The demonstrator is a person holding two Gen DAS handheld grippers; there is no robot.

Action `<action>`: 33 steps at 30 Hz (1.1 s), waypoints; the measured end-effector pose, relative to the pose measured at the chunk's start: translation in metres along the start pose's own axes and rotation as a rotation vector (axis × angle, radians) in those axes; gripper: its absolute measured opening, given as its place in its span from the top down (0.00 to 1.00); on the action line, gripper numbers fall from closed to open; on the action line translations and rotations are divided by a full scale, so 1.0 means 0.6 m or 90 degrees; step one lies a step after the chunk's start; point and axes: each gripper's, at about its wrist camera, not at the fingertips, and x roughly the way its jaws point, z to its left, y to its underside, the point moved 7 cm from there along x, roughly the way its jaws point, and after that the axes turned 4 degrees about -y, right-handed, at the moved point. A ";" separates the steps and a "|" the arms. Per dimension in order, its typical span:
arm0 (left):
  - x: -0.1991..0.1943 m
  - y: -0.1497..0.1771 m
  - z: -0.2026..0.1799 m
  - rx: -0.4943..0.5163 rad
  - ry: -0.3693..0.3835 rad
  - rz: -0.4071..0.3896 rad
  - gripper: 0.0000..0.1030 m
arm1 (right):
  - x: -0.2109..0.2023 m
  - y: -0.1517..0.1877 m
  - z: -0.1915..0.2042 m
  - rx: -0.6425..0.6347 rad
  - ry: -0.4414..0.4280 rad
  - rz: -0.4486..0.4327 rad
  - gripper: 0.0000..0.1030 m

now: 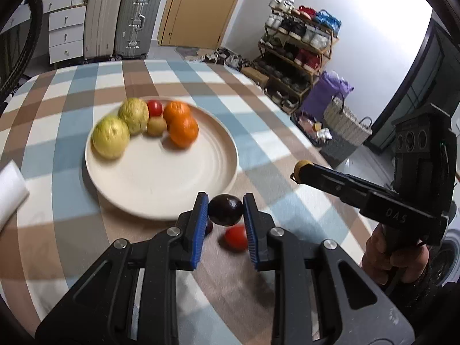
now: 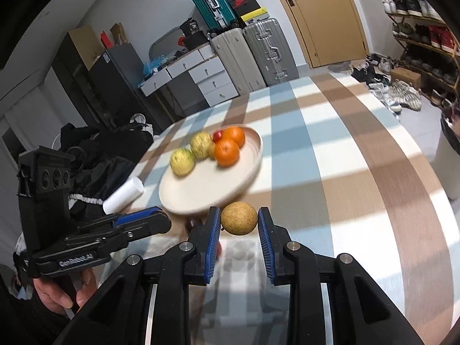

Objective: Organize fruits
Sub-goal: 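Carry the brown fruit and plum onto the plate and open both tools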

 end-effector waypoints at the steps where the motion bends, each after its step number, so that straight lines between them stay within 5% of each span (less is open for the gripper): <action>1: 0.000 -0.012 0.001 0.002 -0.002 -0.006 0.78 | 0.003 -0.010 0.003 0.000 -0.007 0.001 0.73; 9: 0.037 -0.089 -0.009 -0.003 0.003 -0.032 0.78 | 0.037 -0.125 0.034 -0.066 -0.016 0.002 0.73; 17: 0.112 -0.115 -0.015 -0.013 -0.001 -0.027 0.78 | 0.102 -0.197 0.007 -0.047 -0.021 0.033 0.73; 33: 0.193 -0.119 -0.012 0.024 -0.040 -0.034 0.78 | 0.229 -0.181 -0.052 0.049 -0.069 0.138 0.73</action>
